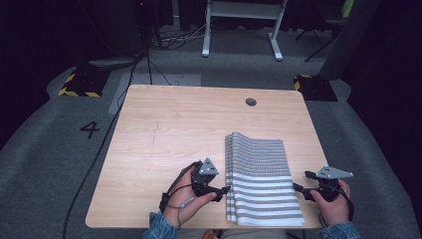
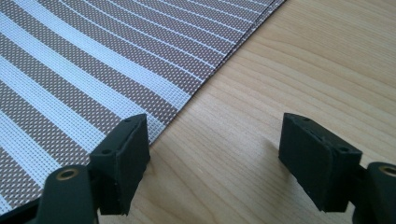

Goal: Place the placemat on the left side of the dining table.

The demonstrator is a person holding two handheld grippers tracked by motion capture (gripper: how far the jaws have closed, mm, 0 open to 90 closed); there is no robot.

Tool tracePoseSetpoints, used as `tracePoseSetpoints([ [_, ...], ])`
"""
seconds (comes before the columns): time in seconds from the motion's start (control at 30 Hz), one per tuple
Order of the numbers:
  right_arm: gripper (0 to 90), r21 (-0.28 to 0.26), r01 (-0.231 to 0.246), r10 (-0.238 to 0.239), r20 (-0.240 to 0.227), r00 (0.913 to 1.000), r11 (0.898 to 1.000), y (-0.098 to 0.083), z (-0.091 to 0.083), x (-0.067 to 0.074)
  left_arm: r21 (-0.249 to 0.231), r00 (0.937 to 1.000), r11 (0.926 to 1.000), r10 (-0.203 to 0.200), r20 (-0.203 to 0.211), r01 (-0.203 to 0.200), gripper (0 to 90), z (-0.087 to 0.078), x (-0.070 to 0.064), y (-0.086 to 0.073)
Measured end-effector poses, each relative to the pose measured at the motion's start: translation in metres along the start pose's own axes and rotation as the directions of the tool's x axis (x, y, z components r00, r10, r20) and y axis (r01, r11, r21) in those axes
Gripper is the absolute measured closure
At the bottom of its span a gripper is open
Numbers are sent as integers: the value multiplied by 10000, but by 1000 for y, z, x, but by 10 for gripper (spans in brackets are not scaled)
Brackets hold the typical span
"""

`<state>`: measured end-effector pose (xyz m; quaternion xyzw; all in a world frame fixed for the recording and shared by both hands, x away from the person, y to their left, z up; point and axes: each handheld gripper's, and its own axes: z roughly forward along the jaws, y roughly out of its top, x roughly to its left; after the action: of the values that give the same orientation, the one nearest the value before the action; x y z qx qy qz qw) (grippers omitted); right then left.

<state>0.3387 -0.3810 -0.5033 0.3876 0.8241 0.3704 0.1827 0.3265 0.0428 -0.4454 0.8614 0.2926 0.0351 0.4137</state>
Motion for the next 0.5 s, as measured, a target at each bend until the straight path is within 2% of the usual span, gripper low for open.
tracePoseSetpoints([
  [0.07, 245, -4, -32, 32, 11, 10000, 10000, 0, 0, 0, 35, 9998, 9999, -121, 183, 121, 308, 8, 1, 5],
  [0.17, 245, -6, -37, 37, 25, 10000, 10000, 0, 0, 0, 115, 9996, 9998, 173, 239, -176, 306, 18, 1, 10],
  [0.2, 245, -5, -40, 40, 23, 10000, 10000, 0, 0, 0, 109, 9992, 9998, 162, 359, -166, 302, 22, 0, 12],
  [0.27, 245, -5, -37, 37, 26, 10000, 10000, 0, 0, 0, 79, 9990, 9999, 60, 444, -64, 302, 29, 2, 14],
  [0.37, 245, -6, -37, 37, 16, 10000, 10000, 0, 0, 0, 235, 9995, 9997, -35, 328, 27, 304, 36, 7, 14],
  [0.43, 245, -6, -42, 42, 18, 10000, 10000, 0, 0, 0, 296, 9986, 9990, -338, 401, 327, 304, 40, 9, 13],
  [0.5, 245, -3, -52, 52, 25, 10000, 10000, 0, 0, 0, 520, 9989, 9982, -301, 363, 282, 299, 44, 10, 12],
])
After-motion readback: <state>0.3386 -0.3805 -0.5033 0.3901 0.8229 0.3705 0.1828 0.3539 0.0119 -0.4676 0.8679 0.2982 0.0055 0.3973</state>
